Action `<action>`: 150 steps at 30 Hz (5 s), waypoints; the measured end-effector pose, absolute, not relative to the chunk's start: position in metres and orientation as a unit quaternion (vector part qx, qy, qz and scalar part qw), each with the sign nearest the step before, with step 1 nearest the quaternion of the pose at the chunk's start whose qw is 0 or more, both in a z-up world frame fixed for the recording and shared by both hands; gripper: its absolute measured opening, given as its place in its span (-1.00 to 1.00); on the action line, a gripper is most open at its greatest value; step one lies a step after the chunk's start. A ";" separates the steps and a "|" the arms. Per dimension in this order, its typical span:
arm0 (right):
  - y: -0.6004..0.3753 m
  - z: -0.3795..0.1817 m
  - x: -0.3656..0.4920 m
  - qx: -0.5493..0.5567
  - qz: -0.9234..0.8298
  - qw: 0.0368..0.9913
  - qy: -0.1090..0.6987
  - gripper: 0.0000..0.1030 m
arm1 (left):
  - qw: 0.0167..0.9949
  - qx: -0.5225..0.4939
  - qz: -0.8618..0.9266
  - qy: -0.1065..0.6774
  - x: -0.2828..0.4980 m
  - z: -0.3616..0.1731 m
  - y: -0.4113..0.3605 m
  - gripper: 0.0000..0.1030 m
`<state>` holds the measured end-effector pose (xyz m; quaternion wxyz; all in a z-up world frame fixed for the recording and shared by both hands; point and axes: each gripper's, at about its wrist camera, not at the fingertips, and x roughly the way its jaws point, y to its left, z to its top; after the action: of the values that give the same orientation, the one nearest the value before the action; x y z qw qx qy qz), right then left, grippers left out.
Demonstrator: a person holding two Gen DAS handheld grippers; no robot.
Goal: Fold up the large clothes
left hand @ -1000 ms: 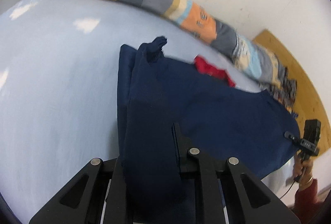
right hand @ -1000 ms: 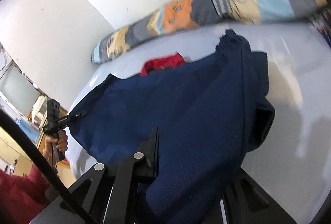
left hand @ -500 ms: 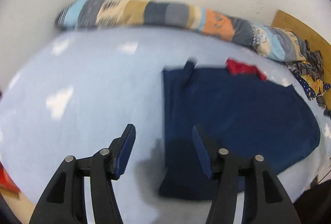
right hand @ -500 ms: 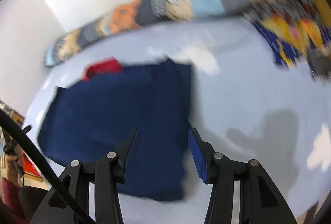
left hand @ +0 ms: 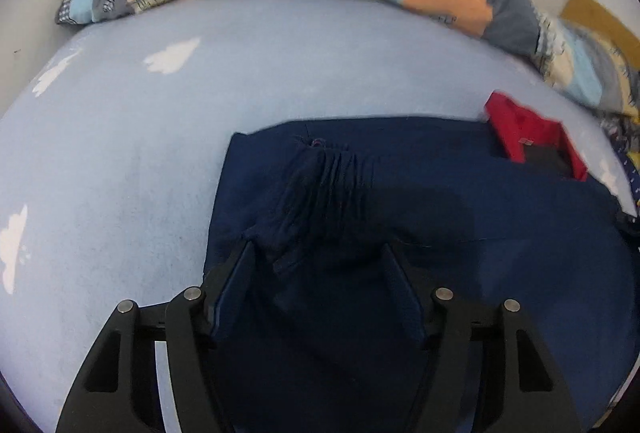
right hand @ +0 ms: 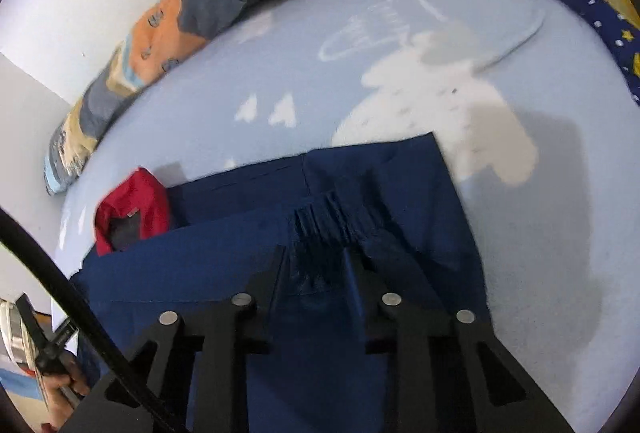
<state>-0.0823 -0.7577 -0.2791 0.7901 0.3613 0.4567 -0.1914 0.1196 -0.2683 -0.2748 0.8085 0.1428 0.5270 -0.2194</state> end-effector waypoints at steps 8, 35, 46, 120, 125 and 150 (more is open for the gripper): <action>-0.710 -0.193 -0.140 0.313 -0.181 0.829 0.428 0.21 | 0.830 0.084 -0.217 0.507 0.057 -0.216 -0.243 0.28; -0.559 -0.240 -0.134 0.245 -0.116 0.822 0.500 0.32 | 0.827 0.237 -0.230 0.455 -0.086 -0.244 -0.274 0.47; -0.527 -0.238 -0.123 0.139 -0.120 0.846 0.501 0.63 | 0.831 0.251 -0.209 0.450 -0.078 -0.250 -0.285 0.69; -0.566 -0.232 -0.116 0.188 -0.168 0.828 0.501 0.99 | 0.815 0.179 -0.225 0.503 -0.050 -0.248 -0.269 1.00; -0.610 -0.244 -0.121 0.255 -0.190 0.803 0.504 0.99 | 0.836 0.182 -0.134 0.500 -0.017 -0.245 -0.243 1.00; -0.712 -0.247 -0.100 0.352 -0.224 0.785 0.457 1.00 | 0.841 0.133 -0.105 0.513 0.012 -0.242 -0.228 1.00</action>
<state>-0.0998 -0.7123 -0.2469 0.7854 0.3523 0.4571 -0.2235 0.0122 -0.2278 -0.2420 0.8414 0.1333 0.5131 -0.1047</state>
